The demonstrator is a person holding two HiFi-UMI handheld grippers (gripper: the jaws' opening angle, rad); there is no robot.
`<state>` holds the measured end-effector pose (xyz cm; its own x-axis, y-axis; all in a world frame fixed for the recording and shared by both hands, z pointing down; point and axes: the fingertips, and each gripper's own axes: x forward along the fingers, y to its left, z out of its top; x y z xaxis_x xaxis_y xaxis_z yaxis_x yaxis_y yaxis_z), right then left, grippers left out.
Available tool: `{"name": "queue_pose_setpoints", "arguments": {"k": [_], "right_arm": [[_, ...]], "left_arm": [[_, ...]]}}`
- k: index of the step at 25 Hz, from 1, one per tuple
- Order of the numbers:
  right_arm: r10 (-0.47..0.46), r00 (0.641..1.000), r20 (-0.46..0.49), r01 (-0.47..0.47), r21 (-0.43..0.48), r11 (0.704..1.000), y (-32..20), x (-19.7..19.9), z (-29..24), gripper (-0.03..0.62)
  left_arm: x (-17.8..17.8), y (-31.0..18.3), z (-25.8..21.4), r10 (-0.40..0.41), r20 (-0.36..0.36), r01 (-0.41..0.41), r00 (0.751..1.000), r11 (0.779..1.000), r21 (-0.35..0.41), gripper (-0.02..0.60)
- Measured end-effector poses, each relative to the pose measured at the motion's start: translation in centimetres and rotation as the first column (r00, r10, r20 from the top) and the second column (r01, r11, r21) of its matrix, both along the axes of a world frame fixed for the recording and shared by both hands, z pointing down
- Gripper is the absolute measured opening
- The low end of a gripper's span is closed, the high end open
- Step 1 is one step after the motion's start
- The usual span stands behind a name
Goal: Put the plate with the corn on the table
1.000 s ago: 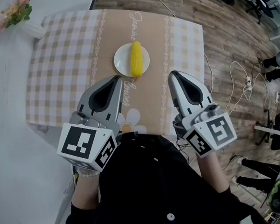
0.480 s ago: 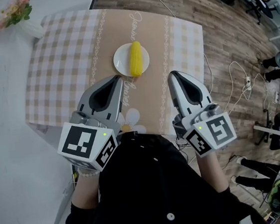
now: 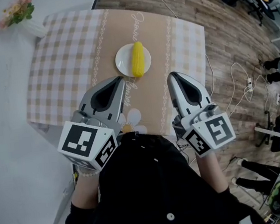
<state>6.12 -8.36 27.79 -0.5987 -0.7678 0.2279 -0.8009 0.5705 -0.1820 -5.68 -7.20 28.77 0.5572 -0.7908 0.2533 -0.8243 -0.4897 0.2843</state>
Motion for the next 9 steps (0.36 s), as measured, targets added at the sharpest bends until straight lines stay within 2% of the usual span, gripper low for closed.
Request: {"name": "queue_pose_setpoints", "arguments": {"k": [9], "right_arm": [[-0.002, 1.000, 0.002, 0.002, -0.011, 1.000, 0.14, 0.13, 0.67, 0.040]], "left_arm": [[-0.69, -0.34, 0.63, -0.051, -0.063, 0.048, 0.997, 0.998, -0.041, 0.014]]}}
